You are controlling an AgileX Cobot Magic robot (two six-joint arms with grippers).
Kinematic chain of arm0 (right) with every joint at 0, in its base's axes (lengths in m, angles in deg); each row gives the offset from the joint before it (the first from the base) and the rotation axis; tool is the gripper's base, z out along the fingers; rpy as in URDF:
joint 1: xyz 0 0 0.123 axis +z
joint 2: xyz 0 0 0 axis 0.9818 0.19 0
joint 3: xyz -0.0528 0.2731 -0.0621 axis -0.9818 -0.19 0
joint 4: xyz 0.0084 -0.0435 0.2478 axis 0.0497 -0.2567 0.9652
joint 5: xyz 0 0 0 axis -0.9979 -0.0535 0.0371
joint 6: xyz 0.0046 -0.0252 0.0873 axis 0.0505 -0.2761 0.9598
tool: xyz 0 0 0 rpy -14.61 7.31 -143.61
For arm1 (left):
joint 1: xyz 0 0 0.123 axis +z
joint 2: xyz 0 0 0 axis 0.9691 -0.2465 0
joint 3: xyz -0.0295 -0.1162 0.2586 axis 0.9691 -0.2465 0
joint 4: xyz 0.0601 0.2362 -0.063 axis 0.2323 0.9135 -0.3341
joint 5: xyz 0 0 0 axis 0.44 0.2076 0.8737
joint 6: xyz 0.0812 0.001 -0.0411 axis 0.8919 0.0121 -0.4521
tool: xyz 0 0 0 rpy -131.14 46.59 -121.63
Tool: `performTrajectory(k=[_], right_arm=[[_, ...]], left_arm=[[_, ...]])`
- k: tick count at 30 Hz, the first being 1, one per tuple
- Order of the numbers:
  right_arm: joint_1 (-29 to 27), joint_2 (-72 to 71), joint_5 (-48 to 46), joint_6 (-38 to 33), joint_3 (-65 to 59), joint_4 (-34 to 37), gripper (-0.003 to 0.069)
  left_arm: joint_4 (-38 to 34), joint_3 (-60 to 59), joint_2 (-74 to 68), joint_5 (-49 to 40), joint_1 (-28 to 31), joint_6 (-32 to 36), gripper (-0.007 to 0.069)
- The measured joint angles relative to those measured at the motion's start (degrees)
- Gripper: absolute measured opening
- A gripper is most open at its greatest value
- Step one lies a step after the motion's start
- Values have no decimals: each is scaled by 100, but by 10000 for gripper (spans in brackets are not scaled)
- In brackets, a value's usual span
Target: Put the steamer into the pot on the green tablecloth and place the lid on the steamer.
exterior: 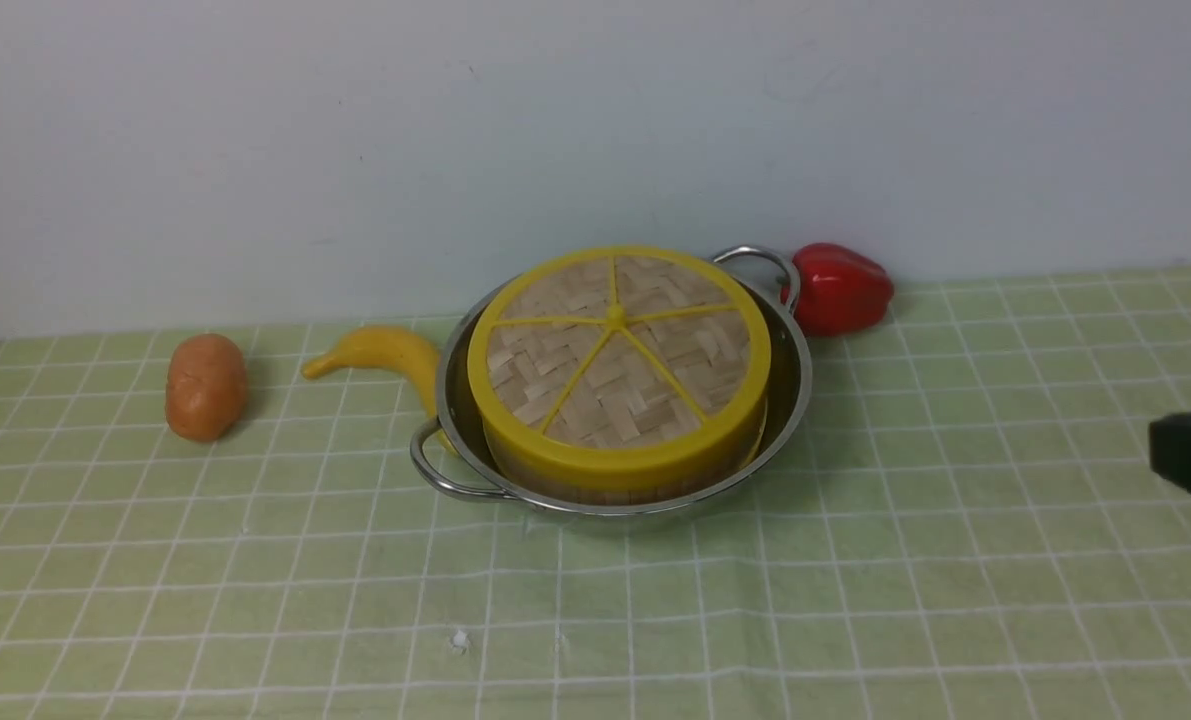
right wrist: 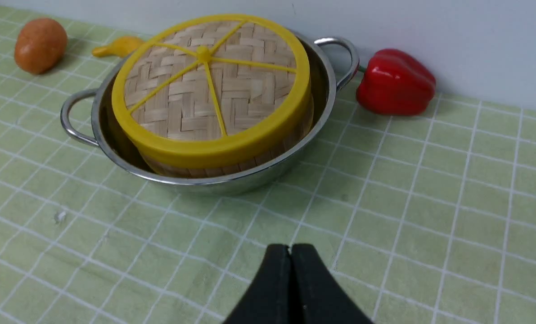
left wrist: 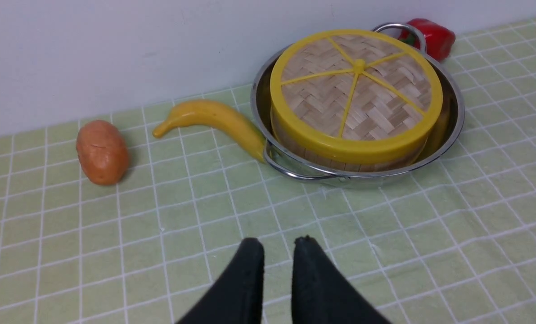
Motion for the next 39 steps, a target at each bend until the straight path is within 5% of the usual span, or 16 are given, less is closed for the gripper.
performTrajectory(k=[13, 28, 39], right_arm=[[-20, -195, -125, -122, -130, -277, 4], [-2127, -3437, 2190, 79, -3478, -861, 41], [-2335, -4047, 2486, 284, -3750, -827, 62]], left_arm=[[0, 0, 0, 114, 0, -33, 122], [-4, 0, 0, 123, 0, -33, 139], [-4, 0, 0, 123, 0, -33, 149]])
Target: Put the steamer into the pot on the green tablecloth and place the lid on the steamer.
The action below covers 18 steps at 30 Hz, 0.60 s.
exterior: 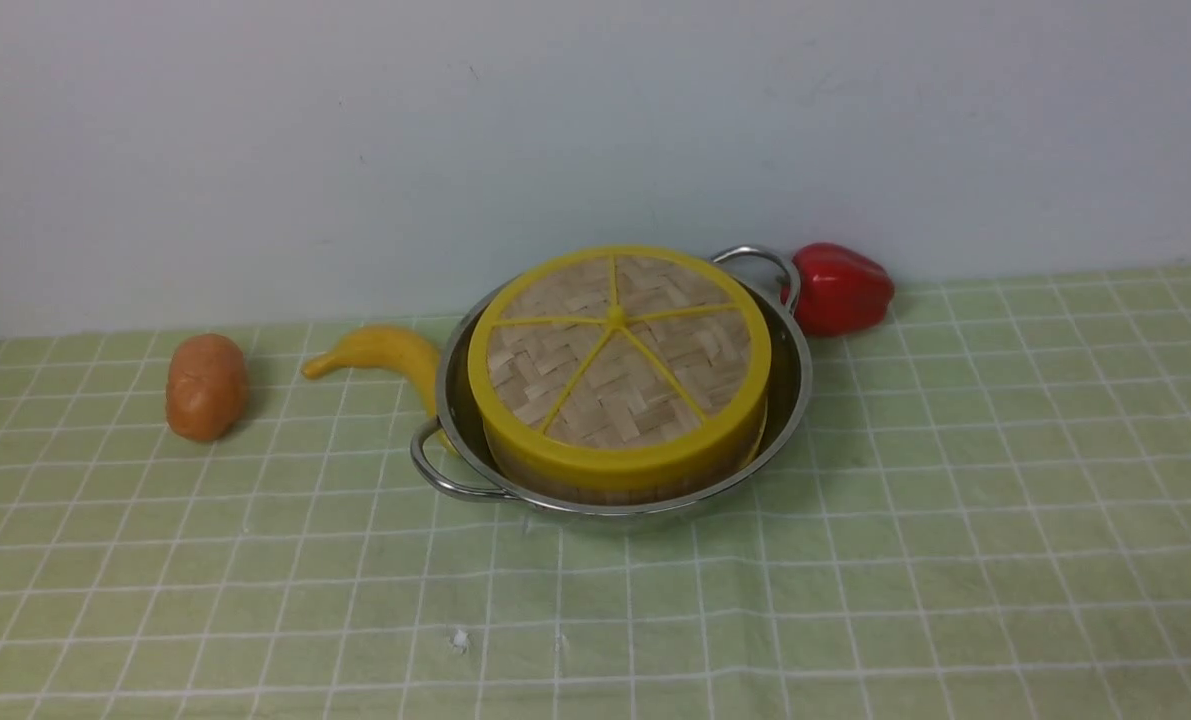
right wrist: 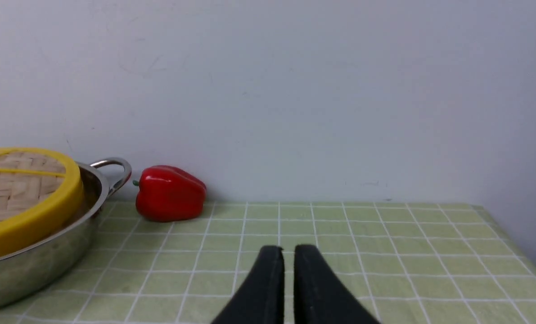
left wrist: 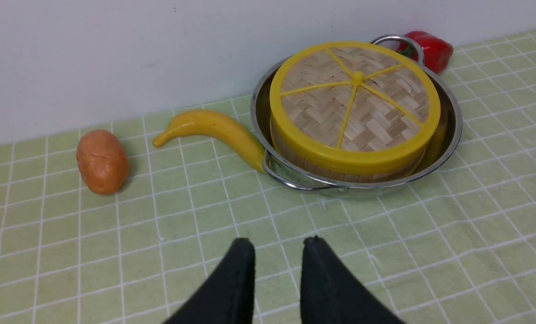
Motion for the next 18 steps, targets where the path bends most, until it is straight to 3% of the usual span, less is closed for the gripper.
performTrajectory(k=[13, 18], right_arm=[[0, 0, 6, 0, 0, 0, 104], [0, 0, 16, 0, 0, 0, 122]], left_arm=[[0, 0, 0, 0, 0, 0, 149], [461, -251, 247, 394, 235, 406, 149]])
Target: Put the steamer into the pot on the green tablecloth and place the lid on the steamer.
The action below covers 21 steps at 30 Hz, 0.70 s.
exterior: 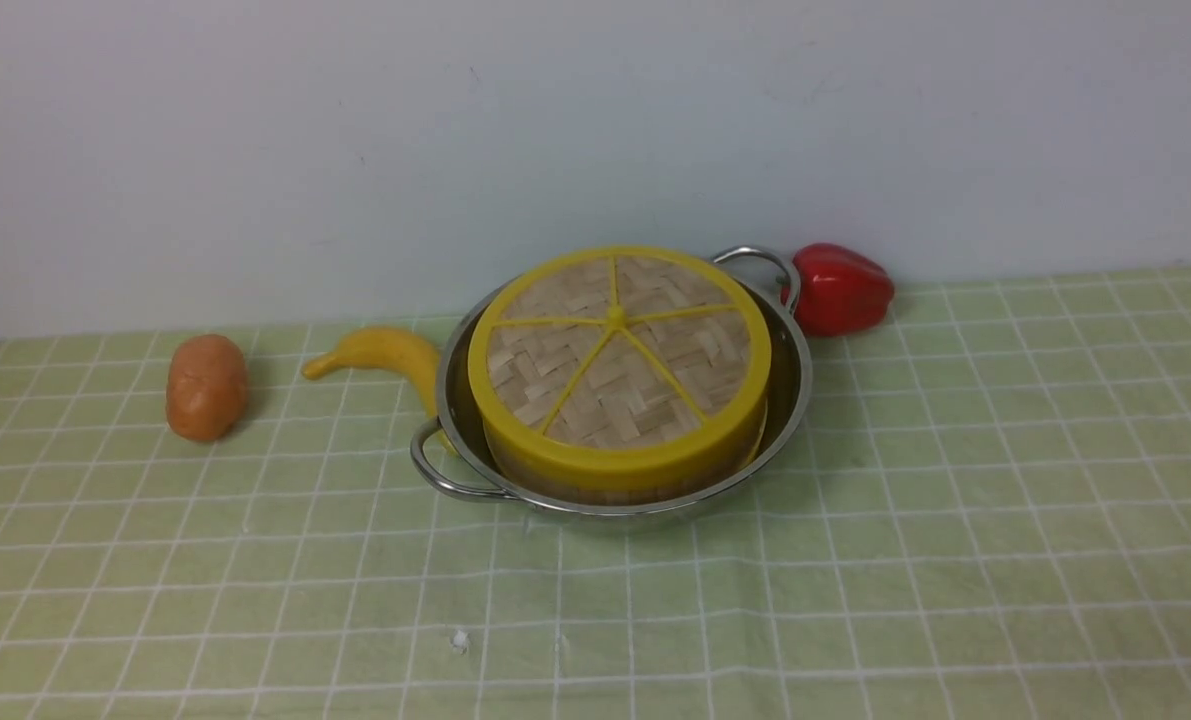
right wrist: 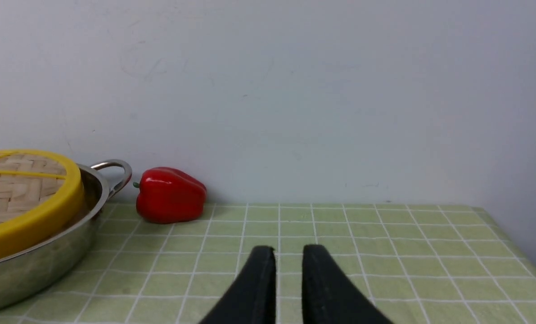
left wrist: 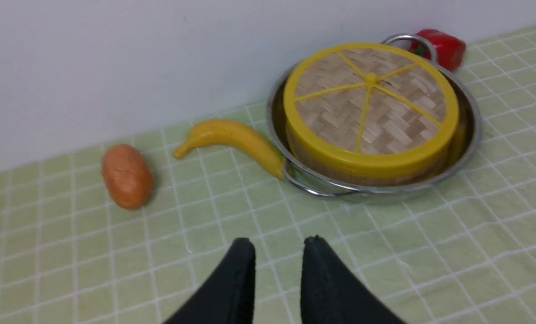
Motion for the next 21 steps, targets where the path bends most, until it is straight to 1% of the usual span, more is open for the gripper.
performTrajectory(k=[1, 2, 4, 5, 7, 8, 9, 10, 12, 15, 16, 18, 21], right_arm=[[0, 0, 0, 0, 0, 0, 127], [0, 0, 2, 0, 0, 0, 128], [0, 0, 6, 0, 0, 0, 134], [0, 0, 6, 0, 0, 0, 136], [0, 0, 6, 0, 0, 0, 148], [0, 0, 6, 0, 0, 0, 151], [0, 0, 6, 0, 0, 0, 152], [0, 0, 6, 0, 0, 0, 160], [0, 0, 6, 0, 0, 0, 167], [0, 0, 6, 0, 0, 0, 176], [0, 0, 6, 0, 0, 0, 176], [0, 0, 13, 0, 0, 0, 181], [0, 0, 13, 0, 0, 0, 189]], left_arm=[[274, -319, 297, 346, 336, 91, 149], [305, -419, 336, 448, 379, 98, 149], [609, -1035, 798, 1124, 836, 105, 152], [707, -1408, 976, 1406, 985, 89, 157], [783, -2509, 1600, 2376, 1430, -60, 160], [783, -2861, 1774, 2659, 1511, -60, 160], [783, -2947, 1817, 2727, 1561, -128, 160], [754, -3532, 2107, 3227, 1713, -283, 160], [711, -4288, 2483, 3689, 1861, -555, 160], [694, -4839, 2659, 4022, 1911, -933, 160], [694, -4857, 2665, 4022, 1919, -958, 160], [645, -4955, 2684, 4106, 1930, -1350, 167], [605, -4955, 2696, 4106, 1930, -1651, 177]])
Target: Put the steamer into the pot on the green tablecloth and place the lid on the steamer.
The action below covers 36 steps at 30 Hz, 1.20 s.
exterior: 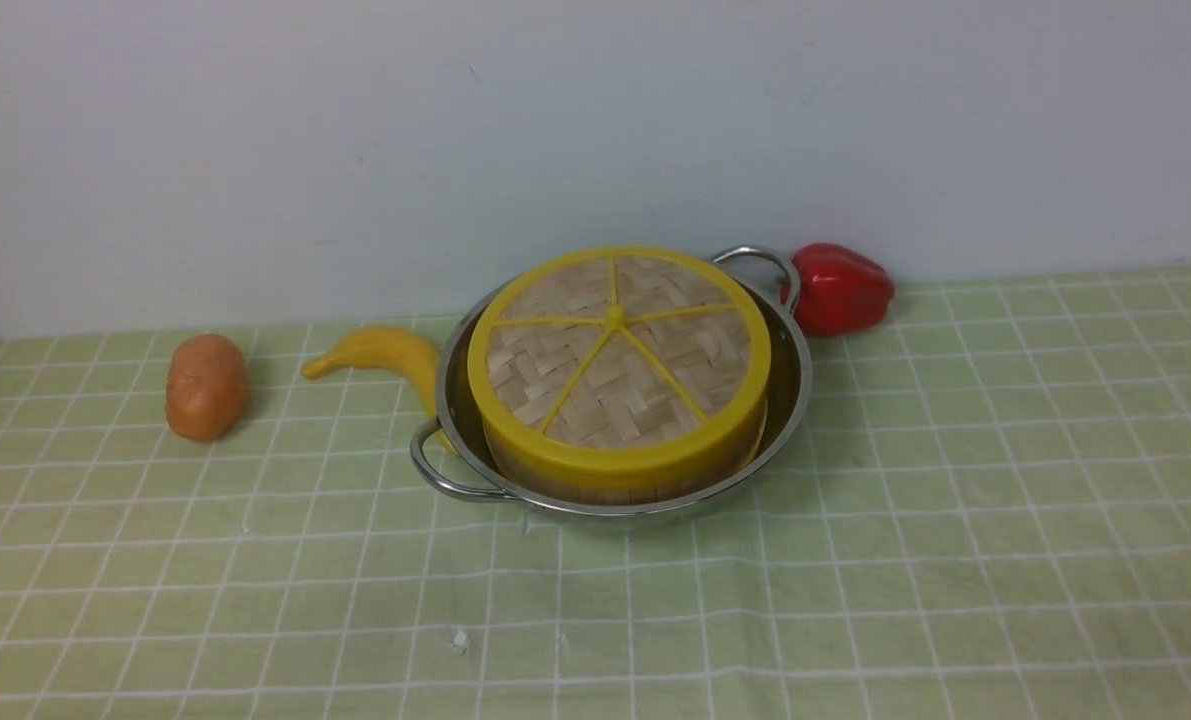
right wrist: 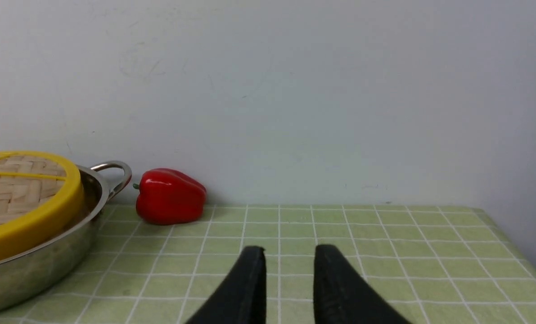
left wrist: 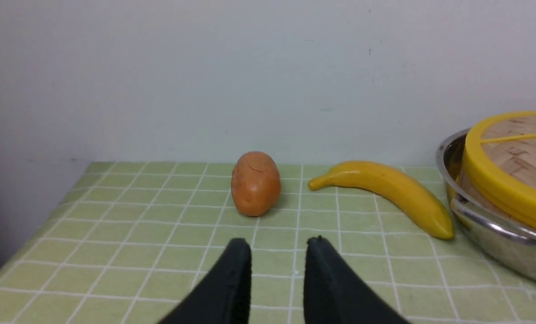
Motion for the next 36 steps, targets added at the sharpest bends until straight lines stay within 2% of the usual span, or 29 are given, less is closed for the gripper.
performTrajectory(k=[16, 36], right_arm=[[0, 0, 0, 0, 0, 0, 237], [0, 0, 0, 0, 0, 0, 243]], left_arm=[[-13, 0, 0, 40, 0, -136, 211], [-13, 0, 0, 40, 0, -154, 243]])
